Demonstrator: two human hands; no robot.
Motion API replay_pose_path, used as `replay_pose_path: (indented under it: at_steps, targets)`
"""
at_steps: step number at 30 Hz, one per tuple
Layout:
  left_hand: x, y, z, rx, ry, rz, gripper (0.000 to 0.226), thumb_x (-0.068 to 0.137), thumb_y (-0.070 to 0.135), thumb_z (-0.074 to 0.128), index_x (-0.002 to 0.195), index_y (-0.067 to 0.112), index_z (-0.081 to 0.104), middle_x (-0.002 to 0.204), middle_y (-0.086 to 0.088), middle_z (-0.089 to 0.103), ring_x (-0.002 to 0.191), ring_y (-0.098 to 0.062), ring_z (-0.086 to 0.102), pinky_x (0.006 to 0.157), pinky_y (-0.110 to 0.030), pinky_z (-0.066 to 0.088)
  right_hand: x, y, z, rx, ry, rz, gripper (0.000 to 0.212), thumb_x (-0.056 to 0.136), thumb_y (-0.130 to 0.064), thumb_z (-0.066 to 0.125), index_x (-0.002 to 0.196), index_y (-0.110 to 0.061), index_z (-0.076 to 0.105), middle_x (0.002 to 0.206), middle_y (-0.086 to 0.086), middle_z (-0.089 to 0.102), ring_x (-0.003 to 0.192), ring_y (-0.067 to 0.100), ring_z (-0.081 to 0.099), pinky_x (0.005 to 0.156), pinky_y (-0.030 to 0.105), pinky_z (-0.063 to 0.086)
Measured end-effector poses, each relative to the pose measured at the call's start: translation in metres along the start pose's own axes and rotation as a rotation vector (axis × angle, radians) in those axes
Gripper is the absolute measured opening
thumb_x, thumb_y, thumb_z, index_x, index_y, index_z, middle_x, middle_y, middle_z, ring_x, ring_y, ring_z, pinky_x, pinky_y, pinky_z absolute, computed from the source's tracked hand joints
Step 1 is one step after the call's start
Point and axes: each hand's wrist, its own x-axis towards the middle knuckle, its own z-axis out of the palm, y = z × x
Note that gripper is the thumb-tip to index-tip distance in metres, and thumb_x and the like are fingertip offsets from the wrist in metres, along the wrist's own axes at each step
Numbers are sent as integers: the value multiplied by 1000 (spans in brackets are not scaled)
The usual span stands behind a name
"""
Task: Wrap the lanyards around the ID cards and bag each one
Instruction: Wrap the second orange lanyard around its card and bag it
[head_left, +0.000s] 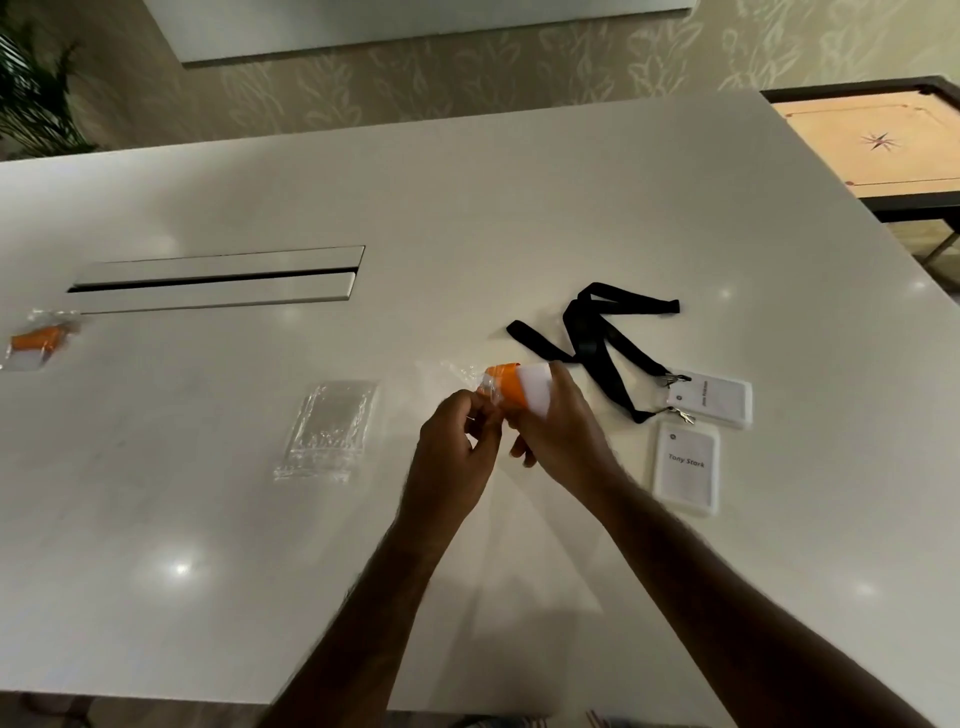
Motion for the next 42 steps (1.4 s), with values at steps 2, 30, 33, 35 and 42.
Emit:
replay_pose_path:
  at_steps: [2,30,33,35,42]
  targets:
    - [-1,3,2,-11,16,-14,6,100,23,64,101,17,66,92,11,67,89,2,63,70,-12,50,1,2,2,99,-6,21,39,97,-30,77,118,-20,47,90,7,69,54,12,67,44,25,49]
    - [51,-1,-54,157,-258,190,31,96,27,72,127,25,68,122,12,72,114,2,62,98,-24,49,8,0,-21,-69,-155,-158,9,96,-10,74,99,-2,76,86,19,75,70,16,67,67,35,57]
    - [59,-6,-56,-82,-402,30,14,94,27,76,107,30,71,95,16,76,91,2,72,77,-17,56,8,-1,-24,-125,-160,-210,20,94,-22,80,85,-5,75,70,11,66,62,10,55,59,26,47]
    - [62,-10,-55,-137,-409,5,14,90,33,79,102,29,73,94,11,77,86,-7,75,77,-22,59,9,-2,-27,-143,-158,-235,33,92,-32,82,77,-5,70,63,-1,52,59,8,43,54,24,37]
    - [59,-10,-49,-359,-419,-74,13,88,30,82,100,33,76,97,7,81,89,-9,78,75,-21,60,13,-5,-35,-150,-194,-266,26,85,-23,89,66,-19,71,59,-9,54,58,7,41,57,29,38]
